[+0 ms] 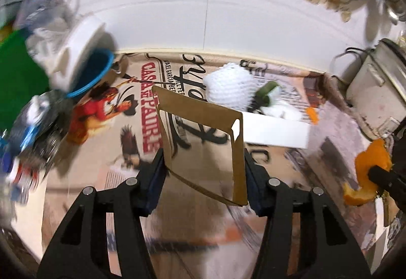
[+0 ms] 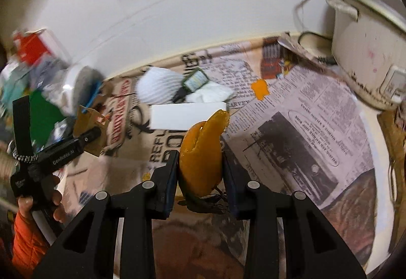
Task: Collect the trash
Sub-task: 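Carry the cardboard and orange peel down over the floor bin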
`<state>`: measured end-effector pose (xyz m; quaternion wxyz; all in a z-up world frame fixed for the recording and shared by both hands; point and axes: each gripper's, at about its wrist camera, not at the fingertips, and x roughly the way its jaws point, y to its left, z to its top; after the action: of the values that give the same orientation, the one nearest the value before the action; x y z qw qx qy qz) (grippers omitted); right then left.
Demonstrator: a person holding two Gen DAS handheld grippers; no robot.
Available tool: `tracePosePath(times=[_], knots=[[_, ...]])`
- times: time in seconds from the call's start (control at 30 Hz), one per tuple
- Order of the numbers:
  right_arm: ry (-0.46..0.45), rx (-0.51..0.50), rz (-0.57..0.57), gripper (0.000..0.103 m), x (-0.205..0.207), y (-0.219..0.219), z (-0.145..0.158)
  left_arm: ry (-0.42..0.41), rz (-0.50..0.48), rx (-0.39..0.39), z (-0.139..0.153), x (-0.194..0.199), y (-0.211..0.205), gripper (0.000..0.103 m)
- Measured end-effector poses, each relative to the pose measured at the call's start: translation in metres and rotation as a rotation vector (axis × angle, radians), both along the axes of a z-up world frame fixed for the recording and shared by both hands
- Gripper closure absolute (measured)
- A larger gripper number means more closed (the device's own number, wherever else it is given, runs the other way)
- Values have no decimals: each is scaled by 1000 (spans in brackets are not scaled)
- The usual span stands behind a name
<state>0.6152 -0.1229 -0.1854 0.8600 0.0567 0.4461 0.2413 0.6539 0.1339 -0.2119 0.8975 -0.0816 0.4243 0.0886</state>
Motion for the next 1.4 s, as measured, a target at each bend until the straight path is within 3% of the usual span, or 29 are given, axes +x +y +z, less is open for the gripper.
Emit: tracePosePath(times=[0.27, 0.5, 0.83, 1.07, 1.3, 1.4], knots=[[-39, 4, 90, 73, -59, -13, 17, -53, 2, -2, 37, -79, -38, 48], [-43, 20, 61, 73, -117, -14, 19, -93, -51, 5, 50, -145, -41, 48], [-64, 31, -67, 73, -246, 25, -1, -90, -205, 14, 27, -273, -10, 48], [-24, 54, -111, 73, -320, 43, -13, -31, -272, 2, 8, -356, 4, 47], [33, -2, -111, 73, -358, 41, -29, 41, -304, -30, -13, -393, -7, 47], [69, -16, -105, 73, -364, 32, -49, 83, -291, -55, -37, -397, -16, 47]])
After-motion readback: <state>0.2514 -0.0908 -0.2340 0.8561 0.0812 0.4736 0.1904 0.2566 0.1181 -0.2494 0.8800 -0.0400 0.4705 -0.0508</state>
